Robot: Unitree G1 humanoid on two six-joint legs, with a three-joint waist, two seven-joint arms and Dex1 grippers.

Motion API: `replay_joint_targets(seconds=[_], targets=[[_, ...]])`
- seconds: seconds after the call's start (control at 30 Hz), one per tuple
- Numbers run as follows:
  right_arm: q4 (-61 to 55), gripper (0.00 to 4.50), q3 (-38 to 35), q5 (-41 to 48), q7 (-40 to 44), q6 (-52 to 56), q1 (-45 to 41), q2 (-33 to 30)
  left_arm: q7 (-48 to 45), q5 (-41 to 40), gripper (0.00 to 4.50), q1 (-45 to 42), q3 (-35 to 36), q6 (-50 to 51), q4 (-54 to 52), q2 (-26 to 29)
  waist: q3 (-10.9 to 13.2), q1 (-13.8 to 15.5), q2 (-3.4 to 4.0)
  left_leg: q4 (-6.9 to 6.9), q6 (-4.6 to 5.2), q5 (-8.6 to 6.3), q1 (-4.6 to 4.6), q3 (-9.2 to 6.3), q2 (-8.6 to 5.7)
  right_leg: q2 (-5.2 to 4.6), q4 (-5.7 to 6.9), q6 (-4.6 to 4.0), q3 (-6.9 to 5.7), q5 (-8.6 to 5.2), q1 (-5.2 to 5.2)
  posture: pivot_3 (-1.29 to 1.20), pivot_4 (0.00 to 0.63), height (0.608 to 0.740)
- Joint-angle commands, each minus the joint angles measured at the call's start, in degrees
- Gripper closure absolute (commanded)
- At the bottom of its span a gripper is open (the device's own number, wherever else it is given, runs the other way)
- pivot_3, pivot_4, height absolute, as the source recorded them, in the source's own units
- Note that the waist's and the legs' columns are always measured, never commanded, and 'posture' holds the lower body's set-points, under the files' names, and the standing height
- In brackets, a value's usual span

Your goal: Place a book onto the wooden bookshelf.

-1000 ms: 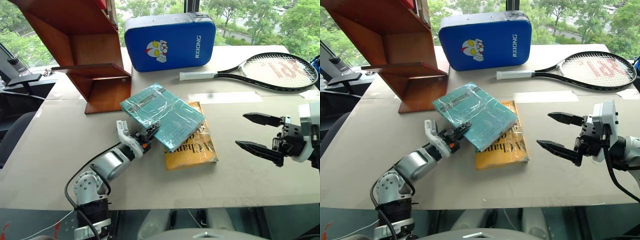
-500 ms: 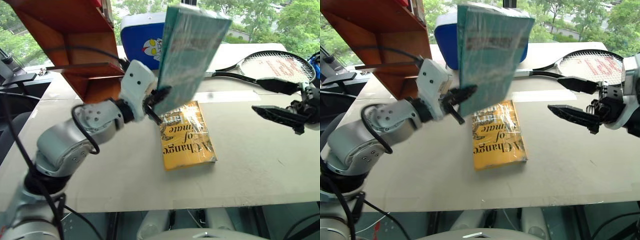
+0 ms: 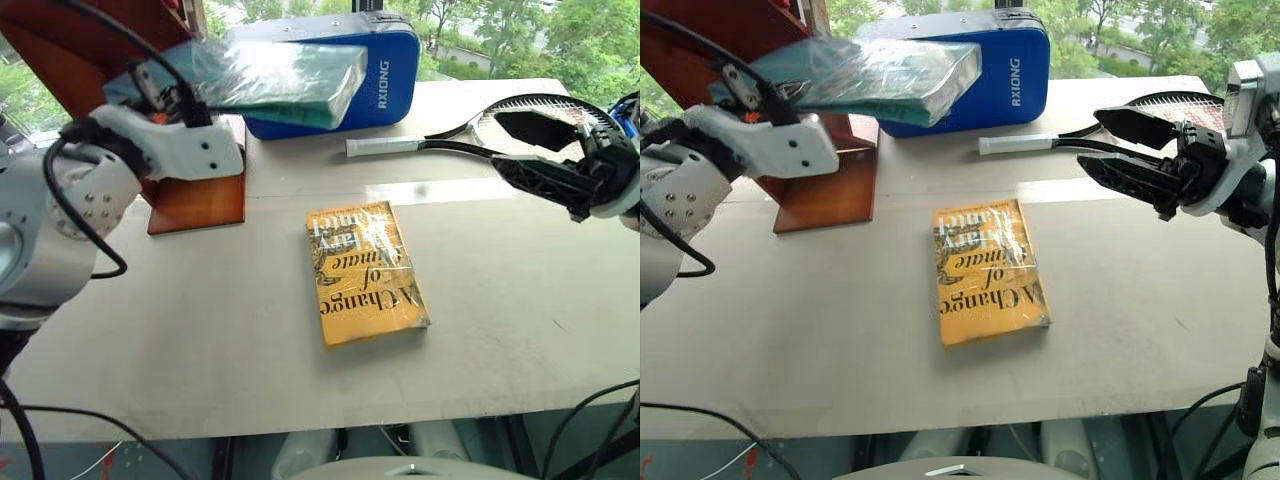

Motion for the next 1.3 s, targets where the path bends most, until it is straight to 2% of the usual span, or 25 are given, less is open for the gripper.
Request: replay_joint_targets(seconds=[0.03,0.3,0.53,0.63,0.87,0.9,1.1,1.3], targets=[[-0.4,0.00,-0.6,-2.1,-4.2,-1.8,-2.1,0.9,-1.3,3.9,4.45,3.8,9.9,1.9,1.8,1.6,0.0,0.1,0.00,0.00,0.00,0.00,-0.01,-0.03,0.01,0.00,0.01,0.00,-0.04,0.00,0.00,0.00,0.150,0.740],[-1.9,0.00,3.0,-11.4,-8.6,-5.1,-1.9,2.1,-7.2,6.2,4.45,9.9,15.3,2.2,3.7,-0.1,0.0,0.5,0.02,0.11,0.04,-0.03,-0.10,-0.07,-0.04,-0.09,-0.01,0.00,-0.14,0.01,0.03,0.00,0.150,0.740],[-3.3,0.00,2.3,-10.6,-9.3,-4.0,-1.2,2.3,-9.5,7.2,4.45,12.2,15.9,4.0,3.3,-4.2,0.0,-0.3,0.06,0.08,0.04,-0.02,-0.05,-0.06,-0.02,-0.06,0.03,0.00,-0.12,0.01,0.02,0.00,0.150,0.740],[-3.6,0.00,2.0,-10.2,-9.5,-3.9,-0.7,2.4,-9.8,7.6,3.39,11.9,17.1,6.3,2.6,-5.9,0.0,-0.6,0.06,0.09,0.04,-0.02,-0.03,-0.04,-0.02,-0.06,0.06,0.00,-0.08,0.01,0.02,0.00,0.150,0.740],[-2.8,0.00,1.5,-10.0,-9.5,-4.4,0.0,3.2,-7.5,10.2,0.26,12.5,19.4,6.2,2.9,-7.8,0.0,-0.6,0.05,0.13,0.04,-0.03,-0.03,-0.06,-0.02,-0.07,0.11,0.00,-0.11,0.01,0.02,0.00,0.150,0.740],[-2.8,0.00,1.5,-10.0,-9.5,-4.4,0.1,3.3,-7.1,10.6,0.09,12.5,19.7,6.1,2.6,-8.2,0.0,-0.6,0.05,0.13,0.04,-0.02,-0.03,-0.06,-0.03,-0.07,0.11,0.00,-0.11,0.01,0.02,0.00,0.150,0.740],[-1.8,0.00,1.6,-10.9,-8.6,-5.2,0.4,3.7,-3.3,14.2,0.09,12.5,23.0,6.4,0.2,-10.4,0.0,-0.6,0.05,0.15,0.04,-0.02,-0.03,-0.06,-0.02,-0.07,0.15,0.00,-0.11,0.01,0.02,0.00,0.150,0.740],[-1.1,0.00,0.9,-11.4,-4.9,-7.1,3.8,3.3,1.0,12.7,0.09,17.7,28.7,1.0,-5.5,-18.5,0.0,-0.5,0.04,0.17,0.04,-0.03,-0.01,-0.05,-0.02,-0.08,0.17,0.00,-0.10,0.01,0.03,0.00,0.150,0.740]])
